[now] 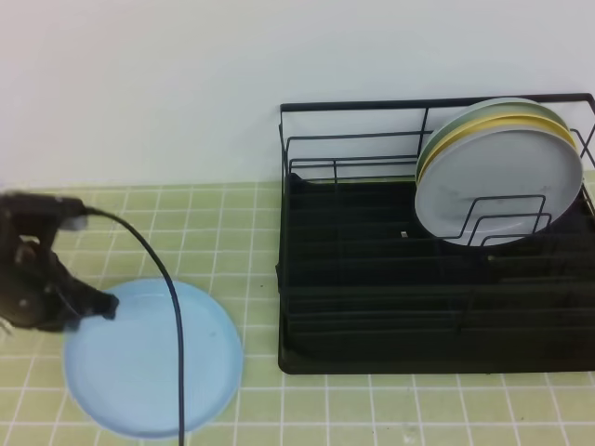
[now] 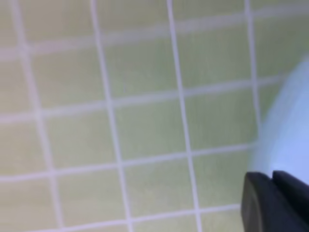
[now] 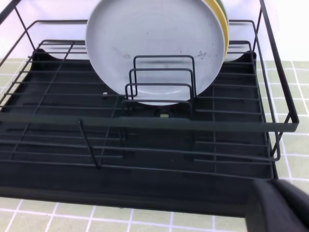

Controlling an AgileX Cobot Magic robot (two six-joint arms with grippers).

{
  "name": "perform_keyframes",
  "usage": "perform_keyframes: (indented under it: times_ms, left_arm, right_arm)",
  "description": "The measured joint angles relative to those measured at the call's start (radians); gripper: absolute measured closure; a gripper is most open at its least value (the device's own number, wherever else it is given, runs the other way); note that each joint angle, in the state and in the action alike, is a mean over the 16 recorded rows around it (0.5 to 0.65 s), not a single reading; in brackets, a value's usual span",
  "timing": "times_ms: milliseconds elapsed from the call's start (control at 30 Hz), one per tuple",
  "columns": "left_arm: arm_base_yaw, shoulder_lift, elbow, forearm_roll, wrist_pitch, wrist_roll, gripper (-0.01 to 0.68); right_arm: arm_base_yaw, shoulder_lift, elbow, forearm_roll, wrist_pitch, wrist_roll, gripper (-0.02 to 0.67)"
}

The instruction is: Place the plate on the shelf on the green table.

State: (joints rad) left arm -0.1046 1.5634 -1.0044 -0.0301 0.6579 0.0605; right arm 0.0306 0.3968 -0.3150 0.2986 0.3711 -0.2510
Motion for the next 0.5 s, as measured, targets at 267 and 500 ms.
perform_keyframes:
  times_ms: [267, 500]
  left_arm:
    - [0.0, -0.157, 0.0, 0.028, -0.029, 0.023, 0.673]
    - [0.0, -0.184, 0.0, 0.026, -0.028, 0.026, 0.673]
  right_arm:
    - [0.0, 0.0, 0.0, 0.051, 0.014, -0.043, 0.638]
    - [0.0, 0.0, 0.0, 0.095, 0.022, -0.086, 0.638]
